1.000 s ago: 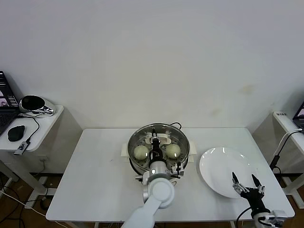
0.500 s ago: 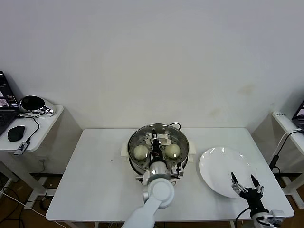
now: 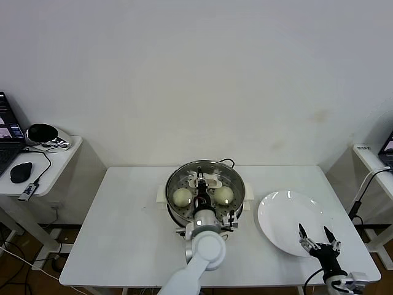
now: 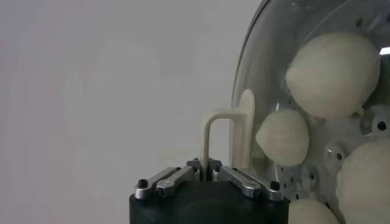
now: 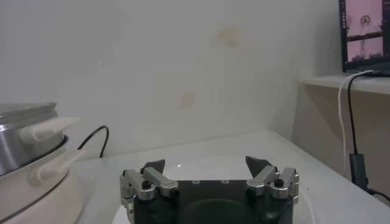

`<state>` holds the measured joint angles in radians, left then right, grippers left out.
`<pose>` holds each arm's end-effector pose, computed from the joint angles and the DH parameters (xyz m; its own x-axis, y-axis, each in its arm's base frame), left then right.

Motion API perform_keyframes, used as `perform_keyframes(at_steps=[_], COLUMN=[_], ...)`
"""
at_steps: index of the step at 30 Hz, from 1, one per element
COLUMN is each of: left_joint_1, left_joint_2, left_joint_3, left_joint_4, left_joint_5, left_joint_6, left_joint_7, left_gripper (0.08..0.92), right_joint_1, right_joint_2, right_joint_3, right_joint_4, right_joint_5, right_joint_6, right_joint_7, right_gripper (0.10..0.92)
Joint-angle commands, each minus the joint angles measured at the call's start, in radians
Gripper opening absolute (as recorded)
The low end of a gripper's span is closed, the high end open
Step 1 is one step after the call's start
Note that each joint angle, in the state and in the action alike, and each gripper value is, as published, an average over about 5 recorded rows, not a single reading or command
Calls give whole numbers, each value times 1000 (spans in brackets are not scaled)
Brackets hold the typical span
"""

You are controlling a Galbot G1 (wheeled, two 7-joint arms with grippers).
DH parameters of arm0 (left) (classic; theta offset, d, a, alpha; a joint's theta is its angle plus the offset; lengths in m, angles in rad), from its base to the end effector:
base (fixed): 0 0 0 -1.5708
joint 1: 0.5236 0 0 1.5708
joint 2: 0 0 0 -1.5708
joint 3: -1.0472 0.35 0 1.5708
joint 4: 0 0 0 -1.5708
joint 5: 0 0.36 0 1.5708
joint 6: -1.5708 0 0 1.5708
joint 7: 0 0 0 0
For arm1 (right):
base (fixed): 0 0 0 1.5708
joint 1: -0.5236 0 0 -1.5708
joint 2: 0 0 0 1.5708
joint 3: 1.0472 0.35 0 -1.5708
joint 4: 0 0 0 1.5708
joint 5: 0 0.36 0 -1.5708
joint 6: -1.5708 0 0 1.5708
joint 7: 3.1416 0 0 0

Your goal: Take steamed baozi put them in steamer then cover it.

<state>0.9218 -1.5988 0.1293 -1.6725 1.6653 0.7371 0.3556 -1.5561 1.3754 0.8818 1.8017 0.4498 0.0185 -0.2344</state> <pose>0.3207 -0.2263 -0.2692 -0.9922 -0.0811 0.0942 0.0907 0.0453 0.9948 0.1703 -0.1725 -0.3683 -0.9875 0.0660 0.1430 0.0866 0.9860 0.1424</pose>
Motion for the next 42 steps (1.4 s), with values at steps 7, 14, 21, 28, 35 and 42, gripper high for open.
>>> perform_keyframes(at_steps=[7,14,21,28,35,42], left_joint_1=[16,48,108,198,279,452], left_joint_2=[7,8,36,73,145,201], left_joint_3=[30,32,29,-9,-250,-701], left_joint_4=[-119,-175,-235,-369,-605,-685], left_joint_5=[6,27,47,29,-356,-1153], left_joint_6=[40,38,21,9,-111,-285], left_joint_7=[72,75,68,65,-7,-208], left_gripper=[475,675,817,823,823,823], right_joint_1=[0,4,3,-4,-53,-106], right_joint_2=[-2,-5,-9,-14,-30,-28], right_joint_3=[1,2,0,-8,-48,-113], right_joint_4=[-3,-7,-7,0,41,154], right_joint_5=[0,0,2,3,-19,-78], right_joint_6=[2,4,4,2,31,25], right_joint_7=[0,-1,-2,-5,2,45], right_gripper=[823,823,823,823,823,823])
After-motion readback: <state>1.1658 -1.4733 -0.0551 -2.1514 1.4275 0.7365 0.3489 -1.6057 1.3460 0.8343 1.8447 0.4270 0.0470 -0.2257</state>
